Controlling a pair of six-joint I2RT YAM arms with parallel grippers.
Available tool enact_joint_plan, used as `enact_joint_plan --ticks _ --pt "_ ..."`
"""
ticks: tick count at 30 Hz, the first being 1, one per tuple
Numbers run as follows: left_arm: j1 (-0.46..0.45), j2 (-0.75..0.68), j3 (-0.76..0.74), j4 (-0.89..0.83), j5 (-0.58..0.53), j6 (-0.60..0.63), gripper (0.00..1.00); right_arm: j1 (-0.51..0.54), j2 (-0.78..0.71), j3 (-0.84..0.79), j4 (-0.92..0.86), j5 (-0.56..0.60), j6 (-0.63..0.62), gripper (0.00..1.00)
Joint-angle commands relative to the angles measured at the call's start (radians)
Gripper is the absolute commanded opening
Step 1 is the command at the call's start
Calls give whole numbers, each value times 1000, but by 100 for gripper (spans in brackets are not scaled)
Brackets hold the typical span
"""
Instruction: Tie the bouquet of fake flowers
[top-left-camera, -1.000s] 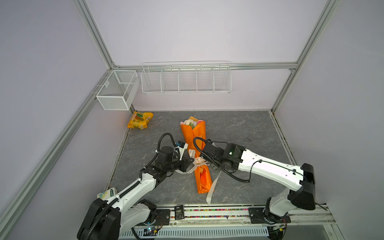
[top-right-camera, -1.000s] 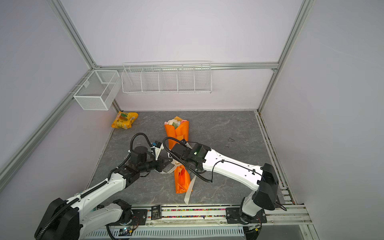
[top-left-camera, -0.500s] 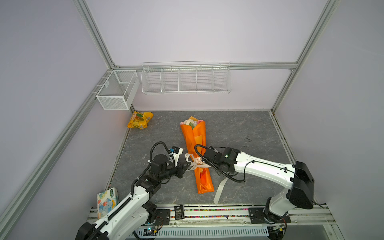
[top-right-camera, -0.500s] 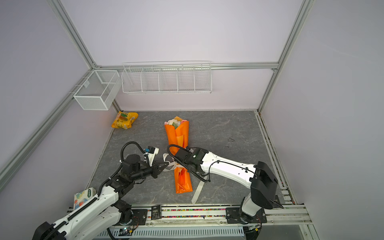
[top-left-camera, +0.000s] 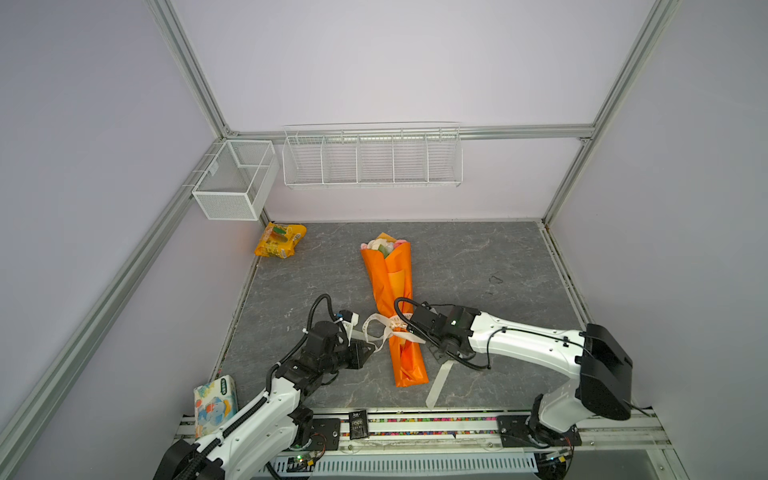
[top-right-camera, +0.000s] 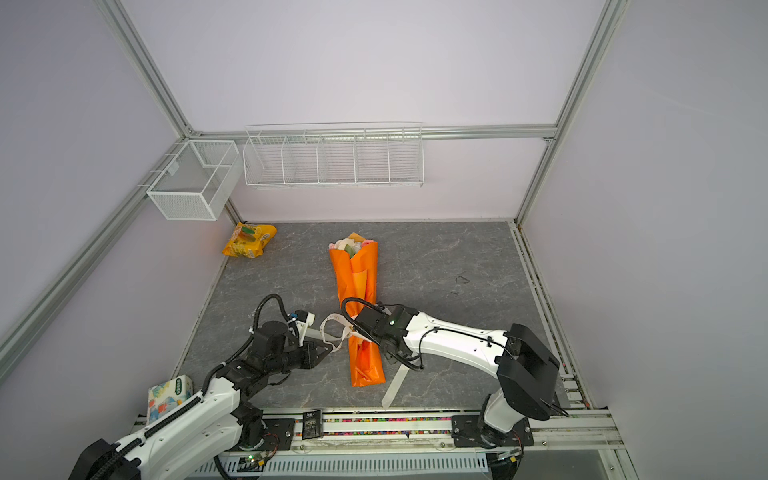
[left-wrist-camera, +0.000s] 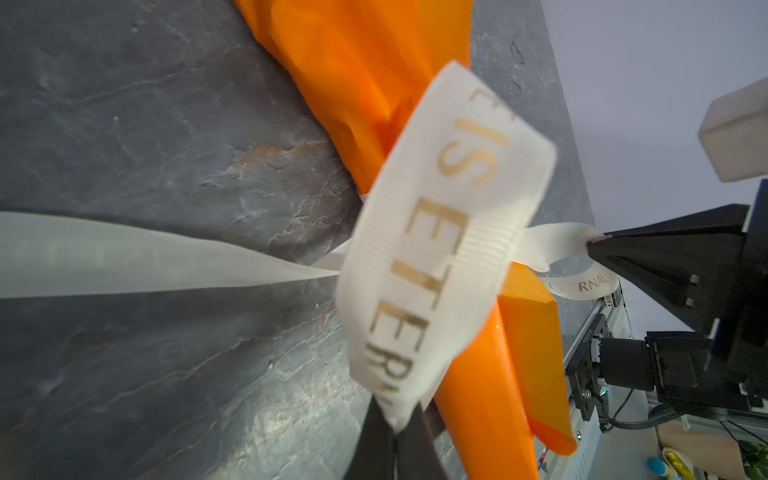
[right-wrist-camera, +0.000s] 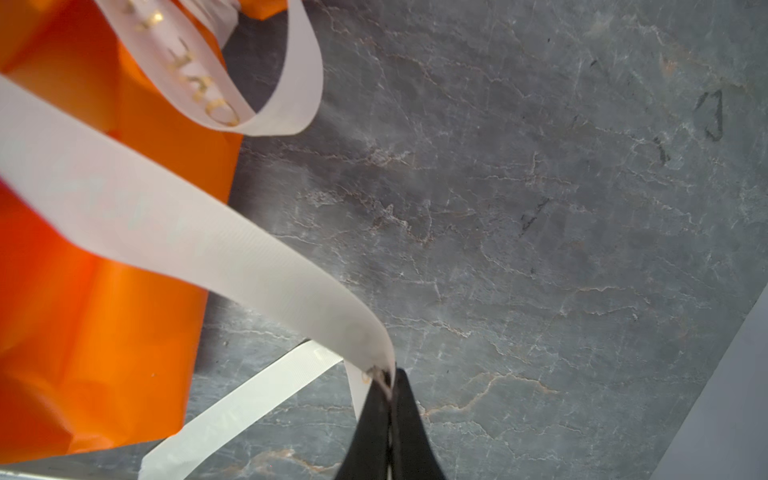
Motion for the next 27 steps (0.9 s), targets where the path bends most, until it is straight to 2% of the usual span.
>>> enact_joint_plan --ticks 1,2,4,5,6,7,8,11,13,15,17,19,22,24,27 --pt "2 -23 -61 -12 4 -80 5 -6 3 -16 41 -43 36 13" --pt "2 -26 -71 -12 11 -88 10 -7 -16 -20 64 -61 31 16" --pt "1 -27 -78 -33 19 -91 8 -11 -61 -35 130 -113 16 20" --pt "0 -28 -80 -53 6 -105 12 -14 -87 -44 162 -138 14 30" --pt "2 -29 -84 -62 -3 -125 24 -24 -109 -50 184 -163 13 38" --pt "2 -28 -87 -67 -1 -135 37 -30 -127 -53 197 -175 15 40" --pt "2 -33 -84 -86 -5 -142 43 -36 -145 -62 216 -179 9 44" --pt "2 -64 -75 -96 11 -146 53 -51 -180 -89 270 -196 -25 55" --pt "1 -114 -66 -107 12 -146 58 -65 -175 -95 314 -267 -84 59" --pt "2 -167 -41 -184 -10 -131 60 -65 -150 -85 343 -306 -165 59" --pt "2 -234 6 -274 -54 -116 60 -64 -131 -72 342 -200 -187 59" --pt "2 -301 11 -313 -99 -124 60 -74 -139 -107 428 -218 -236 58" --pt "2 -385 24 -332 -166 -191 48 -69 -145 -134 548 -344 -331 55" --pt "2 -412 47 -289 -173 -177 40 -62 -145 -165 610 -339 -369 52" --pt "3 -342 103 -205 -156 -90 41 -63 -131 -187 649 -305 -376 51"
